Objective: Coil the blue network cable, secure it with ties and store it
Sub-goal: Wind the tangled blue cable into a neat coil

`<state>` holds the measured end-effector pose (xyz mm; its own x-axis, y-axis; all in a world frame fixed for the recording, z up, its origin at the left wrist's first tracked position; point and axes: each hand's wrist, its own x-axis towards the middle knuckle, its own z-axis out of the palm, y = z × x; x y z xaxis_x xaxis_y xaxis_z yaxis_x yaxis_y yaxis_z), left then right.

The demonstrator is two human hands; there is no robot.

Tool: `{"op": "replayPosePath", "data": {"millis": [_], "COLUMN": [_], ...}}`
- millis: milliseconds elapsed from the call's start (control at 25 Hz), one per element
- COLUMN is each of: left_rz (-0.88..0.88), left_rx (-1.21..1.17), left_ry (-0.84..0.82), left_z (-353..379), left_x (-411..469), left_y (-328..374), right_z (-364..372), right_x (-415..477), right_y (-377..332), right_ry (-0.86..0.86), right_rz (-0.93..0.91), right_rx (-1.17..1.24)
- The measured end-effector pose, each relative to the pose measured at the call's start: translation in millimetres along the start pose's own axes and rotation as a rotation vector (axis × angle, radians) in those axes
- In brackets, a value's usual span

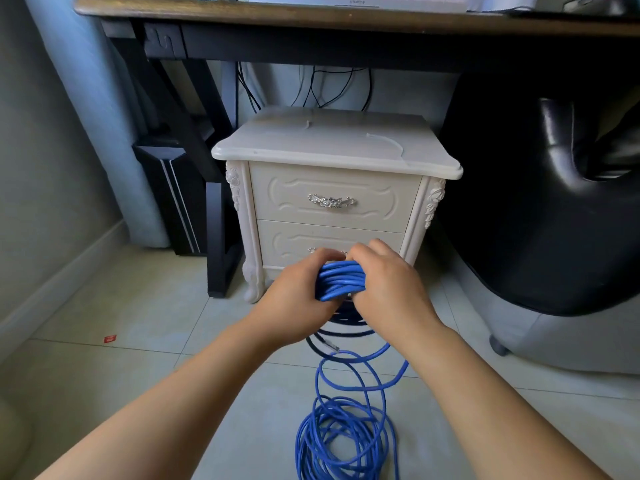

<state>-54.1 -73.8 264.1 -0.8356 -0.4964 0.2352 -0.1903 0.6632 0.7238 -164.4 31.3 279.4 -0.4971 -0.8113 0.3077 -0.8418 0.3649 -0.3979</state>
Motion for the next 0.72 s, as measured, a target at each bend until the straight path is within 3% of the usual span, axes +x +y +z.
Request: {"op": "replayPosePath", "data": {"millis": [160, 280, 480, 600, 720], "left_rz": [-0.063, -0.186, -0.398, -0.518, -0.606], "left_rx": [-0.158, -0.471, -0.859, -1.091, -1.036], "left_ry": [0.111, 0.215, 0.391, 0.442, 0.414], "left_z": [0, -2, -2, 6, 14], "left_x": [2, 6, 17, 17, 15], "left_y": [6, 9, 7, 13, 9], "right_z": [-3, -11, -4, 9, 11], "right_x": [-3, 0, -1, 2, 5], "right_y": [0, 4, 2, -6, -3], "right_ry": [0.083, 0.047, -0.052, 0.031, 0.054], "right_rz": [0.022, 0.204, 0.514, 0.521, 0.605], "right_rx": [0.261, 0.493, 1.251, 1.398, 1.471]}}
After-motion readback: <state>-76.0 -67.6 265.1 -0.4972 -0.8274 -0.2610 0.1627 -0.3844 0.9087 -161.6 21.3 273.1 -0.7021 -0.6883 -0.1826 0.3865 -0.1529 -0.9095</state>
